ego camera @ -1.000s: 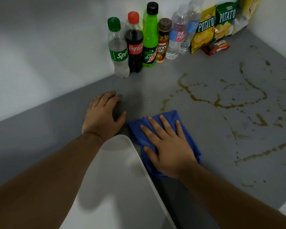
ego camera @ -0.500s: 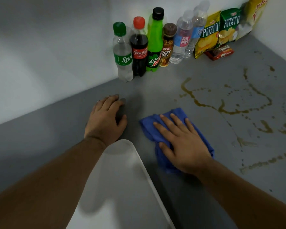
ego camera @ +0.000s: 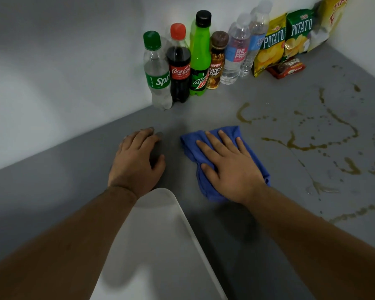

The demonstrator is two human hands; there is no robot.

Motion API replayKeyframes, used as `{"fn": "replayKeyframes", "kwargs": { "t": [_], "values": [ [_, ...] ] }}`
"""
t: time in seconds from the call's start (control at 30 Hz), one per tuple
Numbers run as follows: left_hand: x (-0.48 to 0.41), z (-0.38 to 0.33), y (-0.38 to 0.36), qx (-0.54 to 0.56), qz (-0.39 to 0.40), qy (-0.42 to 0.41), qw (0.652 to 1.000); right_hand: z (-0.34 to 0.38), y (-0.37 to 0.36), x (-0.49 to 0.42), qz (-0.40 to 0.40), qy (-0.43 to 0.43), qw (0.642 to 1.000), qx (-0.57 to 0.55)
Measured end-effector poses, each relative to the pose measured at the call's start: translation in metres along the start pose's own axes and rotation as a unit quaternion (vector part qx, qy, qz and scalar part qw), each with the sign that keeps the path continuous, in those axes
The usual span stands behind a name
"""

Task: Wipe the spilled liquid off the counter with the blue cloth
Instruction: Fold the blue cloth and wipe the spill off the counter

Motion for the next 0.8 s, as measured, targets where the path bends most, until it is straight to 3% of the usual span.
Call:
{"fn": "replayKeyframes", "kwargs": {
  "t": [0.1,0.33,0.6,0.8],
  "values": [
    [0.0,0.0,0.0,0.001,-0.002,-0.001,1.0,-0.029,0.007,0.014,0.002,0.001,1.0,-0.006],
    [0.001,0.0,-0.001,-0.004,0.005,-0.001,1.0,-0.033,0.002,-0.043,-0.01,-0.114,0.993,0.014],
    [0.0,-0.002,0.0,-0.012,0.026,0.004,1.0,-0.032,0.003,0.012,-0.008,0.001,1.0,-0.013],
    [-0.001,-0.005,0.0,-0.018,0.03,0.01,0.999,-0.087,0.011,-0.015,-0.028,-0.122,0.992,0.006]
  ]
}}
Point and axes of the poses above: each hand's wrist, its own x-axis away from the middle knuckle, its own y-axis out of the back of the hand, z = x × y, the point moved 5 cm from there along -x, towards the middle knuckle, and after that the axes turned 9 degrees about -z, right-handed, at the moved point
